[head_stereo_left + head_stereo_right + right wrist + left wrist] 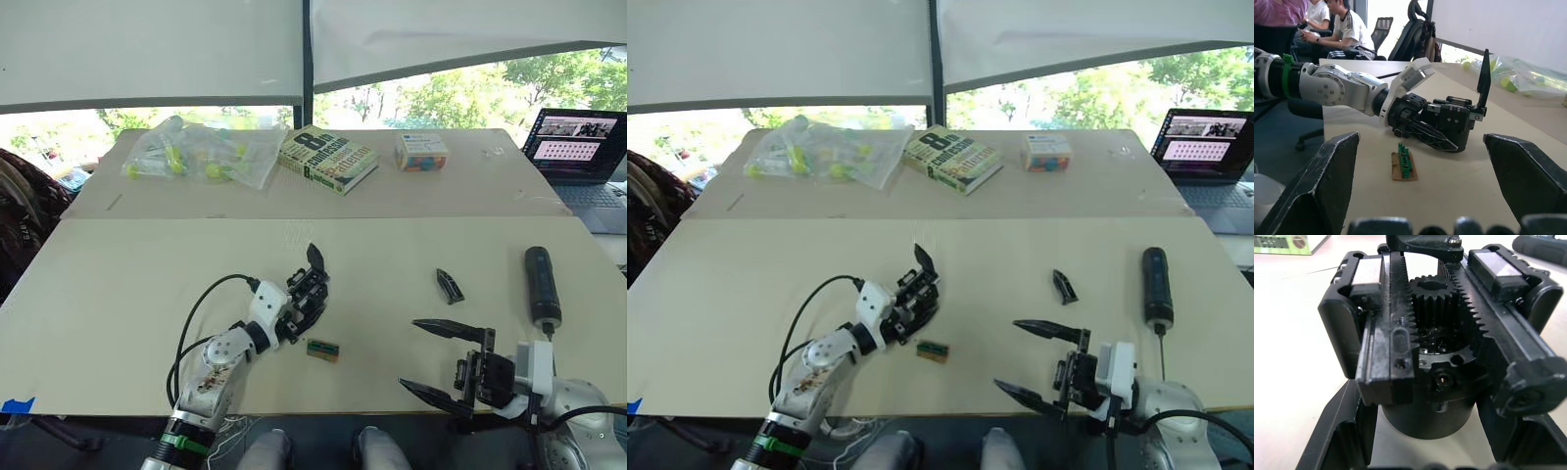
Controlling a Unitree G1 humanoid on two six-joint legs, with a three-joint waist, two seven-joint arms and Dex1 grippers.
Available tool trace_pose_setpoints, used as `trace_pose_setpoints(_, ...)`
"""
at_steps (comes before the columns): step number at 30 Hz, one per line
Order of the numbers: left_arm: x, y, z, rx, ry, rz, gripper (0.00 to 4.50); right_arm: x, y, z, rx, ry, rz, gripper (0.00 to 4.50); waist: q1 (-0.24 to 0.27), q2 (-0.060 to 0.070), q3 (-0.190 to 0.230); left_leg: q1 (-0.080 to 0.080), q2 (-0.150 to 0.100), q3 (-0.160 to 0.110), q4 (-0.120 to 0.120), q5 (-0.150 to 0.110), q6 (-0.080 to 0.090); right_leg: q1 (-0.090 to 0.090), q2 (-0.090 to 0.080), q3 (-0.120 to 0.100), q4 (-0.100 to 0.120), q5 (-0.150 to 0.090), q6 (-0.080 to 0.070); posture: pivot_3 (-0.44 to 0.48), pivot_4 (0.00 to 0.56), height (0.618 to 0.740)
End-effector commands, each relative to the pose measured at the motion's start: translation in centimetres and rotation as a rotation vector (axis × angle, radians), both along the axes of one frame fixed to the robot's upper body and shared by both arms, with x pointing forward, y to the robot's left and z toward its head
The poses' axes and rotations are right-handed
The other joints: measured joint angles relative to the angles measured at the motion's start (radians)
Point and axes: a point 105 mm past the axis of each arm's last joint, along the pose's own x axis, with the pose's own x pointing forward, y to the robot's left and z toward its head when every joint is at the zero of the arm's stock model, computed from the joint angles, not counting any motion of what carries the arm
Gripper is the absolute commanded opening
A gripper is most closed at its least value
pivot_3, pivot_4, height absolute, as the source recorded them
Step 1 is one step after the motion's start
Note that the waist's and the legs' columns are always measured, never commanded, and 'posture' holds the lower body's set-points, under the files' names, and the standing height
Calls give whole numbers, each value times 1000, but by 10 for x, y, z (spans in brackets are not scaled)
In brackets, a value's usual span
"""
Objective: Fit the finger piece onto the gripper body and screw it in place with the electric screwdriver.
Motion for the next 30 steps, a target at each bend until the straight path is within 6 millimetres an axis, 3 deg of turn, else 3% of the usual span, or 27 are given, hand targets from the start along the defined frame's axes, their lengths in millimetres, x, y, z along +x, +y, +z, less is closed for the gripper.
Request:
trace_pose_setpoints(1, -1, -8, 18, -19, -77, -39, 2350, -4, -1, 11, -2, -66, -6, 4500, 1, 0, 0, 0, 0, 0, 0, 0, 0, 0, 0, 0, 0, 0, 0, 0, 150, 737)
trace_pose_setpoints(7, -1, -4, 10, 4, -40, -52, 2350, -2, 0, 9, 2, -64, -8, 4500, 1, 0, 0, 0, 0, 0, 0, 0, 0, 0, 0, 0, 0, 0, 0, 0, 150, 737)
trace_pose_setpoints(8, -3, -3, 10, 3, -36, -56, 3381, -2, 1, 9, 3, -64, -7, 4500, 0, 1, 0, 0, 0, 0, 0, 0, 0, 0, 0, 0, 0, 0, 0, 0, 150, 737)
trace_pose_setpoints(11, -5, 0, 8, 0, -24, -64, 4436, -1, 1, 9, 4, -65, -7, 4500, 0, 1, 0, 1, 0, 0, 0, 0, 0, 0, 0, 0, 0, 0, 0, 0, 150, 737)
trace_pose_setpoints(14, -8, 6, 6, 12, -15, -75, 4436, -1, 1, 8, 3, -65, -6, 4500, 0, 1, -1, 1, 0, 1, 0, 0, 0, 1, 0, 1, 0, 0, 0, 0, 150, 737)
trace_pose_setpoints(18, -13, 33, 1, 58, 20, -96, 4436, 2, 1, 9, 5, -68, -8, 4500, -5, 2, -1, 2, 0, 1, 0, 0, 0, 0, 0, 1, 1, 0, 0, 0, 150, 737)
trace_pose_setpoints(22, -12, 47, 3, 64, 15, -102, 4436, 2, 2, 9, 7, -70, -11, 4500, -3, 3, -2, 2, 1, 1, 0, 0, 0, 1, 0, 1, 1, 0, 0, 0, 150, 737)
trace_pose_setpoints(30, -2, 54, 3, 93, 89, -316, 4436, 2, 3, 11, 10, -73, -24, 4500, 0, 4, -2, 2, 1, 2, 1, 0, 0, 1, 1, 1, 2, 0, 0, 0, 150, 737)
